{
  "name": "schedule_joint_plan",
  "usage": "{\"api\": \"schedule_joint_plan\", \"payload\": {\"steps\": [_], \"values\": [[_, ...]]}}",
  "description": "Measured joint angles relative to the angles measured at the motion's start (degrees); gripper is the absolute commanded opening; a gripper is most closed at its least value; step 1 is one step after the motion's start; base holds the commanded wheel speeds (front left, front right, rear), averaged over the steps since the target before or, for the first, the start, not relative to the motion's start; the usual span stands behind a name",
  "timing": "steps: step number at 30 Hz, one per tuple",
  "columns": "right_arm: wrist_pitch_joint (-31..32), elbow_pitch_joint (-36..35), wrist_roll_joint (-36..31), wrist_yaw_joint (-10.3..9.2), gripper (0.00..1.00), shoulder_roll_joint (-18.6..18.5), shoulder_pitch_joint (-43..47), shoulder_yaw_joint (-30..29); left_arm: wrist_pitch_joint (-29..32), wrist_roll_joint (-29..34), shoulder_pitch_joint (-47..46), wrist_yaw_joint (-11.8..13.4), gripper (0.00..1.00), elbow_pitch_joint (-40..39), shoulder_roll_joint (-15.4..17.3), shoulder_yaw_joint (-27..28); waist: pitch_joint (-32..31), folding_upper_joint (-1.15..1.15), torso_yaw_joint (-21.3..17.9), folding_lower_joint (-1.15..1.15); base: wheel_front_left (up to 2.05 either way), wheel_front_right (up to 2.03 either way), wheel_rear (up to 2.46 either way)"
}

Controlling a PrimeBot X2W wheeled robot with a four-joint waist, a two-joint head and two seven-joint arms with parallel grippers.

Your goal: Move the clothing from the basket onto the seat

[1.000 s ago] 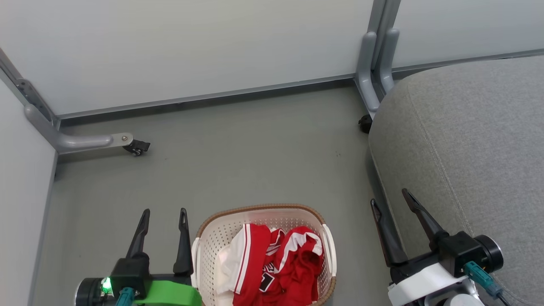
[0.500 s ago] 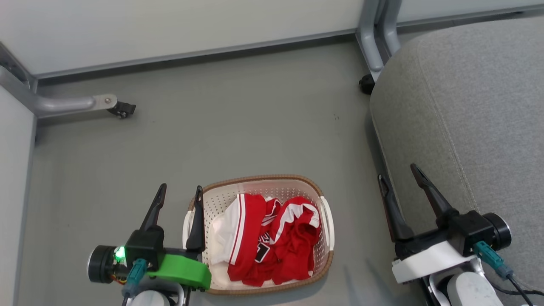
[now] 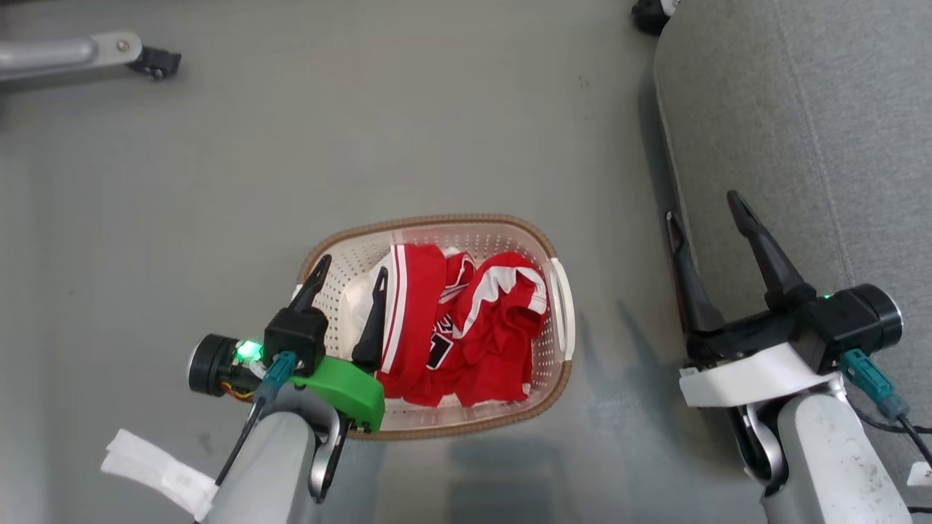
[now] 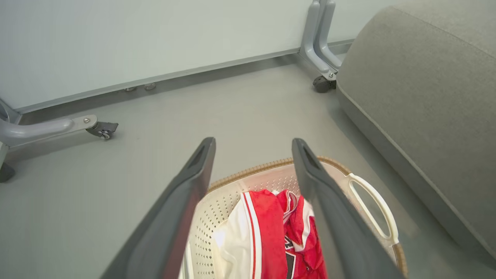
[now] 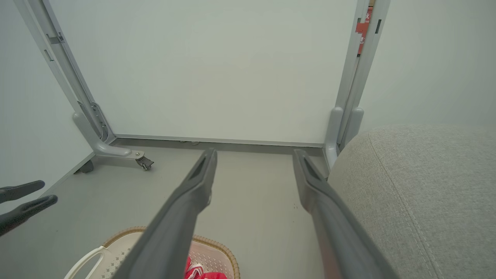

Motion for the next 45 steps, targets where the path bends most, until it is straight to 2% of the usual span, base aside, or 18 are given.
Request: {"api": "schedule_joint_plan", "payload": {"steps": [11, 20, 31, 36, 41, 45], "values": [[0.0, -2.0, 0.0, 0.0, 1.0, 0.0, -7.1, -0.6, 0.0, 1.7, -12.5, -2.9, 1.0, 17.6, 0.0, -6.2, 11.1, 0.0, -0.4, 0.0, 0.0, 0.0, 0.0], [0.0, -3.1, 1.5, 0.0, 1.0, 0.0, -9.9, -1.0, 0.0, 5.6, -23.9, -3.3, 1.0, 30.2, -0.1, -12.3, 18.4, 0.0, -2.2, 0.01, 0.0, 0.0, 0.0], [0.0, -3.6, 4.1, 0.0, 1.0, -0.1, -11.8, -0.3, 0.0, 11.3, -32.5, 0.3, 1.0, 36.9, 0.3, -18.0, 25.6, 0.0, -5.6, 0.01, 0.0, 0.0, 0.0], [0.0, -4.0, 4.6, 0.0, 1.0, -0.1, -12.6, -0.2, 0.6, 13.1, -34.9, 4.5, 1.0, 41.2, 0.8, -19.3, 28.1, 0.0, -6.7, 0.0, 0.0, 0.0, 0.0], [0.0, -3.9, 4.6, 0.0, 1.0, 0.0, -13.4, 0.2, 4.7, 14.1, -36.7, 9.9, 1.0, 44.0, 0.8, -19.9, 30.2, 0.0, -7.0, 0.0, 0.0, 0.0, 0.0], [0.0, -3.8, 4.6, 0.0, 1.0, 0.0, -13.5, 0.5, 6.5, 13.1, -36.9, 10.5, 1.0, 44.8, 0.8, -19.4, 31.3, 0.0, -6.9, 0.0, 0.0, 0.0, 0.0]]}}
